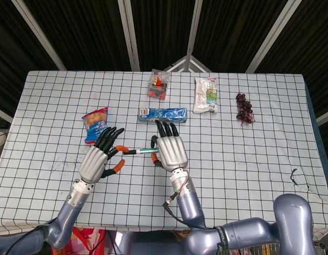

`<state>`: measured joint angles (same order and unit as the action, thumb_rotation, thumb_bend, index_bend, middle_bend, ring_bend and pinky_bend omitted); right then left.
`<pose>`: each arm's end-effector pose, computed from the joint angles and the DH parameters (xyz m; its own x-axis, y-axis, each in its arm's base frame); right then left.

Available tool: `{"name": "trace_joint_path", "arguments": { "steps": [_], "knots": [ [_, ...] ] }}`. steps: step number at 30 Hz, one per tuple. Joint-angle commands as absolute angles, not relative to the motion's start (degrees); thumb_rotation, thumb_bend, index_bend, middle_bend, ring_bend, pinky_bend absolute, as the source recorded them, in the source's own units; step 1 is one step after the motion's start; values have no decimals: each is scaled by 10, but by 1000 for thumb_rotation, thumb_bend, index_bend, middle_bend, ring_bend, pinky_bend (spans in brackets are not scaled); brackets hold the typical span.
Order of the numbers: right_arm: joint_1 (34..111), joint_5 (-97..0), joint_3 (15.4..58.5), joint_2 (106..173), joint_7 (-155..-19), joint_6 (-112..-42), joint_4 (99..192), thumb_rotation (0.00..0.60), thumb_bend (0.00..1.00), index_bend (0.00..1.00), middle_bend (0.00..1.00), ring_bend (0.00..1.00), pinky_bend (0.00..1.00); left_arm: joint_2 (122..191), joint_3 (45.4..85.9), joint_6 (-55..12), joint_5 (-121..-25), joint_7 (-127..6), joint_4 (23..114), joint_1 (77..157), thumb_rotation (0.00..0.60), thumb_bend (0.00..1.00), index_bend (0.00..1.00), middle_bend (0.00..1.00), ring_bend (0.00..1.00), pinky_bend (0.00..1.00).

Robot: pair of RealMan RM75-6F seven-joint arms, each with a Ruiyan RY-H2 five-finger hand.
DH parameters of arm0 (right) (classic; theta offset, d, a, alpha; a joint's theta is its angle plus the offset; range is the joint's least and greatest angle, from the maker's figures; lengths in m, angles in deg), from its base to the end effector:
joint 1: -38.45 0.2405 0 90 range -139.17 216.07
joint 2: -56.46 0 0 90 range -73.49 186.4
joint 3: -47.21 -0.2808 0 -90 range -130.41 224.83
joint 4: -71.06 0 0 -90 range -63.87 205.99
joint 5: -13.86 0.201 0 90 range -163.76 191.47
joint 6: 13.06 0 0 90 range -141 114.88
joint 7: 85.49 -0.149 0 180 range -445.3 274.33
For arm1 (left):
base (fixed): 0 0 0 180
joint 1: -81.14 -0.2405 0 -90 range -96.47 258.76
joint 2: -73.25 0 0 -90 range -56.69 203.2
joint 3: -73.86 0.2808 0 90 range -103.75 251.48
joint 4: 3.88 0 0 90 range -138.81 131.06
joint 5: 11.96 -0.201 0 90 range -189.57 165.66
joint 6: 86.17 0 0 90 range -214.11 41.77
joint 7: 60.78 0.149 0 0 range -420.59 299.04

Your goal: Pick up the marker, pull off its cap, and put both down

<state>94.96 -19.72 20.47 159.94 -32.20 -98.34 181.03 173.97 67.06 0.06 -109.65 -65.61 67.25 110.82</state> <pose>0.0014 -0.3287 -0.0099 0.2295 -0.2095 0.9505 -0.9614 -0.2012 0.1877 -0.1671 0.2917 -0.0047 0.0388 -0.0665 0.9970 0.8136 -0.5771 -0.0701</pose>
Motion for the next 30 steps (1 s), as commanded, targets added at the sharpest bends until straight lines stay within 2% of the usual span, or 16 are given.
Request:
{"name": "trace_joint_path", "arguments": {
  "steps": [1, 30],
  "knots": [
    [949, -196, 205, 1597, -324, -983, 1813, 600, 420, 740, 54, 15, 0, 1744, 670, 1, -1096, -654, 671, 1110, 600, 483, 436, 50, 0, 14],
    [948, -194, 220, 1587, -352, -973, 1818, 600, 421, 752, 54, 15, 0, 1782, 665, 24, -1092, -672, 617, 1122, 600, 483, 483, 77, 0, 14]
  ]
}}
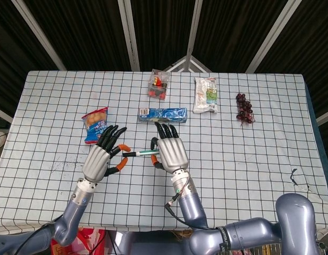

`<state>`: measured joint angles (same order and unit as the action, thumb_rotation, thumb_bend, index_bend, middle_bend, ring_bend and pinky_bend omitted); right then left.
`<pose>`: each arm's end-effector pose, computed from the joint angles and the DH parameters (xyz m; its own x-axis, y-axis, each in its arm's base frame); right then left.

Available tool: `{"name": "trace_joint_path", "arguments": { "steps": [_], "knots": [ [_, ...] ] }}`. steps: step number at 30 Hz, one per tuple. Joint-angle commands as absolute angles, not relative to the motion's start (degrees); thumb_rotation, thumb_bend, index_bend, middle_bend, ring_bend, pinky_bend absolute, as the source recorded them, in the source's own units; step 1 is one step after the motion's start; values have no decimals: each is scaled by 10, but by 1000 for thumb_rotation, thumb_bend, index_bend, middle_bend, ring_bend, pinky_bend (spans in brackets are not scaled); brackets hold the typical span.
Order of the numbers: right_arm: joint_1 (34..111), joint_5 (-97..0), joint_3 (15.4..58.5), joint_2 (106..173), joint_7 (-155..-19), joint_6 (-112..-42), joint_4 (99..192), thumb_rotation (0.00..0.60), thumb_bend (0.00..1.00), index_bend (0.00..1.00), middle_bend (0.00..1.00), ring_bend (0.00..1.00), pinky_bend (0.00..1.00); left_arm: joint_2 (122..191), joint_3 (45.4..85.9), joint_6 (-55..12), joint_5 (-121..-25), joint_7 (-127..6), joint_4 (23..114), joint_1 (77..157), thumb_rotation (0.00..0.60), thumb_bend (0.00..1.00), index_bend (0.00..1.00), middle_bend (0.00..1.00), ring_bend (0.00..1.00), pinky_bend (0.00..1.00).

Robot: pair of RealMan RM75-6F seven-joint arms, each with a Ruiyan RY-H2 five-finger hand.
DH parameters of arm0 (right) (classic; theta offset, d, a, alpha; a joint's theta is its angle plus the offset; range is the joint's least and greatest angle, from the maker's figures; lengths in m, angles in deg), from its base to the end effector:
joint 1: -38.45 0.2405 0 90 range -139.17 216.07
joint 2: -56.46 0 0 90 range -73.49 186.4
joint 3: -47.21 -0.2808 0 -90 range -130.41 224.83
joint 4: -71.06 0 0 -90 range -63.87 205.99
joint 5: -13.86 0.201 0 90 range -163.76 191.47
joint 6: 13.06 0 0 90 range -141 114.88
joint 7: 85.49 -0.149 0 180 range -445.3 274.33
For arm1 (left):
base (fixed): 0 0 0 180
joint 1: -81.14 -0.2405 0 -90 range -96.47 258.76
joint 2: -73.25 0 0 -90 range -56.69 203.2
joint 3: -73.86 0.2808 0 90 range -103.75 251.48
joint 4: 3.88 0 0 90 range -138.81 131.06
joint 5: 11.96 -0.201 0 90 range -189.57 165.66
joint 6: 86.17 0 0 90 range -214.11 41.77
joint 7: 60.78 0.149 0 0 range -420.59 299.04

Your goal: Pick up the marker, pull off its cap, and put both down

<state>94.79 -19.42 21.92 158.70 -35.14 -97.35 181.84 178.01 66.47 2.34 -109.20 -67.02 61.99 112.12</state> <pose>-0.0028 -0.3263 -0.0106 0.2070 -0.2375 0.9491 -0.9651 -0.2088 0.1582 -0.1617 0.2972 -0.0163 0.0081 -0.1018 0.9948 0.8102 -0.5825 -0.0662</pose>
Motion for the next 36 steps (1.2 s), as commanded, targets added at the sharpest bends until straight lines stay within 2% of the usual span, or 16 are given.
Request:
{"name": "trace_joint_path", "arguments": {
  "steps": [1, 19, 26, 36],
  "knots": [
    [947, -194, 220, 1586, -353, -972, 1818, 600, 421, 752, 54, 15, 0, 1783, 666, 24, -1092, -673, 615, 1122, 600, 483, 486, 78, 0, 14],
    [943, -196, 225, 1580, -368, -969, 1819, 600, 427, 759, 54, 14, 0, 1796, 666, 34, -1086, -695, 593, 1125, 600, 485, 511, 93, 0, 14],
    [944, -195, 226, 1580, -371, -967, 1818, 600, 434, 759, 54, 14, 0, 1797, 666, 36, -1084, -703, 585, 1126, 600, 484, 411, 86, 0, 14],
    [947, -196, 227, 1583, -371, -967, 1817, 600, 438, 759, 54, 15, 0, 1801, 666, 36, -1081, -713, 576, 1128, 600, 488, 475, 97, 0, 14]
  ]
}}
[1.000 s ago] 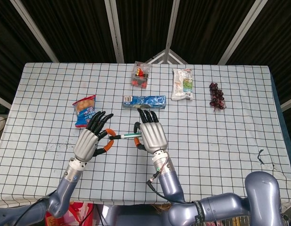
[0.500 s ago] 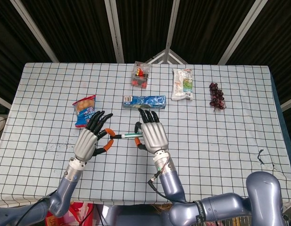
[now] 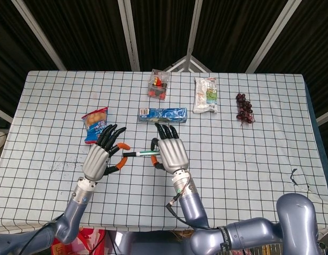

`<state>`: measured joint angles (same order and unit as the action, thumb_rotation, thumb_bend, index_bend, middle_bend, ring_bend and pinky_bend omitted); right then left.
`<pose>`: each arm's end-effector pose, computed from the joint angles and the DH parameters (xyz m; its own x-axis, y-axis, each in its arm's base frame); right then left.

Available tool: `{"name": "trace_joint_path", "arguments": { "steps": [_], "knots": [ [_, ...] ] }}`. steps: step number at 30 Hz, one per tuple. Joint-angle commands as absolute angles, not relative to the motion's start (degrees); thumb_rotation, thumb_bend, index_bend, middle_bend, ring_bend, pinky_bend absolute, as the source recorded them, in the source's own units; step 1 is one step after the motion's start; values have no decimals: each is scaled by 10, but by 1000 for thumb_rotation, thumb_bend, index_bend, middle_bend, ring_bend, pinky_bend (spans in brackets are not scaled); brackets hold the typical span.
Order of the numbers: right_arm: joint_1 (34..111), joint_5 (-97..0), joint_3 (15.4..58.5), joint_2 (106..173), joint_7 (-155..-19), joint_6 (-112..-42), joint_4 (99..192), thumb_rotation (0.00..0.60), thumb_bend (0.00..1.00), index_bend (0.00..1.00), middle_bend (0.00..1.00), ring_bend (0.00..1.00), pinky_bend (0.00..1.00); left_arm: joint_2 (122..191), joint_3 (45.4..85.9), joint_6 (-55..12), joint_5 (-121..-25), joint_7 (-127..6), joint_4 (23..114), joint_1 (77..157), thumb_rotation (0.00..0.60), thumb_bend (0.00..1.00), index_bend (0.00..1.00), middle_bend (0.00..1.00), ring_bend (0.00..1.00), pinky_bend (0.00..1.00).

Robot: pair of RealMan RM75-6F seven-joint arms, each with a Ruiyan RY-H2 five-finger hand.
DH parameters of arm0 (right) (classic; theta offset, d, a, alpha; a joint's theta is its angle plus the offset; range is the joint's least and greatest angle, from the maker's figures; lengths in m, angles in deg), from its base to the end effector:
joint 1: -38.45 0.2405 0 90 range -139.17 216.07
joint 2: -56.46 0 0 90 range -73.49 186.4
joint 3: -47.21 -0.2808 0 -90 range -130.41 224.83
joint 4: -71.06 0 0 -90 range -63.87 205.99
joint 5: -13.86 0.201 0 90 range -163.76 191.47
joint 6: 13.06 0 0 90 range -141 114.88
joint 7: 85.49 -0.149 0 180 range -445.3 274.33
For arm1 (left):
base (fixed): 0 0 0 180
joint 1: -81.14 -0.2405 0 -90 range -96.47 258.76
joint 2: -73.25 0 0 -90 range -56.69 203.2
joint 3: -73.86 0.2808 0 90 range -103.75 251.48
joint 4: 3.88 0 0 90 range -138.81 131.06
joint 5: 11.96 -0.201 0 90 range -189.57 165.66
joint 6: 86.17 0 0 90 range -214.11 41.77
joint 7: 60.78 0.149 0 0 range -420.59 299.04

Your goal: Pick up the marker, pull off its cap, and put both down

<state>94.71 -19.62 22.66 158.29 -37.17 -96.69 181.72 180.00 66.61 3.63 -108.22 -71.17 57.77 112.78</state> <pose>-0.0049 -0.3259 -0.0118 0.1889 -0.2490 0.9499 -0.9678 -0.2110 0.1371 -0.1655 0.3020 -0.0218 -0.0306 -0.0952 0.9950 0.8138 -0.5804 -0.0305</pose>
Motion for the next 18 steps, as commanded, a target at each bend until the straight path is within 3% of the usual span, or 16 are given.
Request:
{"name": "trace_joint_path", "arguments": {
  "steps": [1, 18],
  "knots": [
    [947, -197, 227, 1583, -371, -968, 1818, 600, 438, 759, 54, 15, 0, 1802, 666, 37, -1081, -714, 575, 1128, 600, 490, 482, 101, 0, 14],
    [944, -197, 230, 1581, -378, -967, 1815, 600, 438, 759, 54, 15, 0, 1809, 669, 44, -1083, -724, 563, 1131, 600, 520, 515, 115, 0, 14]
  ]
}}
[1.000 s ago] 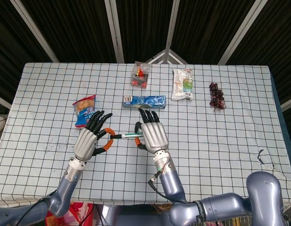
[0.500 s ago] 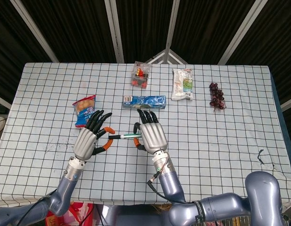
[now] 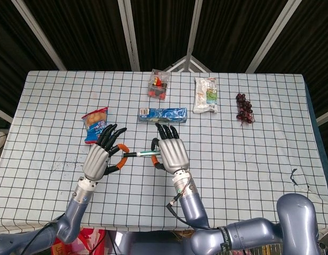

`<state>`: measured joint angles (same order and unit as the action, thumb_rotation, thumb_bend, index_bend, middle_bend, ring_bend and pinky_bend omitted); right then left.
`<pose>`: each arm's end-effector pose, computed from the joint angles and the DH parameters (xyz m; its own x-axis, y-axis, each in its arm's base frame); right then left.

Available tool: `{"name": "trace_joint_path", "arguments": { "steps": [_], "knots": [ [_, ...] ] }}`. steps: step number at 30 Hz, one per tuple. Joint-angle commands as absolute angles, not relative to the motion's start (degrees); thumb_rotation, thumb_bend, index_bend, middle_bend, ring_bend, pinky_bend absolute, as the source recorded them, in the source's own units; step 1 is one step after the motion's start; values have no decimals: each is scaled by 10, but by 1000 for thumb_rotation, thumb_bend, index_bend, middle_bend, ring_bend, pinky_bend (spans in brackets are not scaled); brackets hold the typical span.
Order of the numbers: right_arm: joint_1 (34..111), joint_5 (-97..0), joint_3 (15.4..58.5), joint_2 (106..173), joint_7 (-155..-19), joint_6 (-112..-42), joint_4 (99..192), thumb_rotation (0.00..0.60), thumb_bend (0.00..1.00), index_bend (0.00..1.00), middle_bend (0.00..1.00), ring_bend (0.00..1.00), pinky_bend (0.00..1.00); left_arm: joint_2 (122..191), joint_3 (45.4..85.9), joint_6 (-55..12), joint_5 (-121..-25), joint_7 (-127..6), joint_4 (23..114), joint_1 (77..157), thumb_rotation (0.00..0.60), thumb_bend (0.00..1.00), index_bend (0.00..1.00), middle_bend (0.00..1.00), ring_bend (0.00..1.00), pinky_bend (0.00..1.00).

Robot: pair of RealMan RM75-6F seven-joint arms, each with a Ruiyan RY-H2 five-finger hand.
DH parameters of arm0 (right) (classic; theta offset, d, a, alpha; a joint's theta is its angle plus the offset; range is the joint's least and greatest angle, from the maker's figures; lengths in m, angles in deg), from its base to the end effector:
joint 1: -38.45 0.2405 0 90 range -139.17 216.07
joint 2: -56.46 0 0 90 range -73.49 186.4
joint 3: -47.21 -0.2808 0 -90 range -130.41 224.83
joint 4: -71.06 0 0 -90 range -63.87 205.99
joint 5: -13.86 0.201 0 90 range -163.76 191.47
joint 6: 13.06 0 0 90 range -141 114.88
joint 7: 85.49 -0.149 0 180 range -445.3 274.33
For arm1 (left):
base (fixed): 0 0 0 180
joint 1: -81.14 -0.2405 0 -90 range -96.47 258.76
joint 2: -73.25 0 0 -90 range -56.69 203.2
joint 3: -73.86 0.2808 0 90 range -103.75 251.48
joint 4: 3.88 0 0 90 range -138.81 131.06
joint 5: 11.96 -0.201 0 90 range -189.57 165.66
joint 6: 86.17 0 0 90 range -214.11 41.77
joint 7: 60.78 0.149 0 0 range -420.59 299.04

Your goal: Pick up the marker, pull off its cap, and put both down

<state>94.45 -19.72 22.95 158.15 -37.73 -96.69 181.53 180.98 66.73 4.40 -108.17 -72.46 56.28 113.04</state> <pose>-0.0077 -0.3264 -0.0119 0.1852 -0.2491 0.9506 -0.9694 -0.2048 0.1352 -0.1648 0.3022 -0.0246 -0.0479 -0.0948 0.9943 0.8105 -0.5855 -0.0168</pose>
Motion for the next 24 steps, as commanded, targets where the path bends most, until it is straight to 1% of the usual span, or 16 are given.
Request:
{"name": "trace_joint_path", "arguments": {
  "steps": [1, 8, 15, 20, 24],
  "knots": [
    [944, -197, 230, 1581, -378, -966, 1816, 600, 438, 759, 54, 15, 0, 1809, 670, 44, -1083, -724, 564, 1131, 600, 523, 515, 116, 0, 14],
    [942, -199, 232, 1580, -380, -967, 1816, 600, 439, 759, 54, 14, 0, 1813, 670, 43, -1081, -728, 563, 1132, 600, 543, 527, 125, 0, 14],
    [939, -201, 231, 1578, -385, -968, 1816, 600, 438, 759, 54, 14, 0, 1813, 668, 57, -1084, -740, 559, 1130, 600, 552, 538, 136, 0, 14],
    [935, -203, 234, 1574, -388, -970, 1812, 600, 439, 759, 54, 15, 0, 1794, 671, 79, -1090, -734, 571, 1118, 600, 552, 542, 134, 0, 14],
    [926, -200, 236, 1567, -398, -966, 1808, 600, 439, 759, 54, 15, 0, 1761, 673, 86, -1080, -729, 589, 1100, 600, 552, 543, 131, 0, 14]
  ]
}}
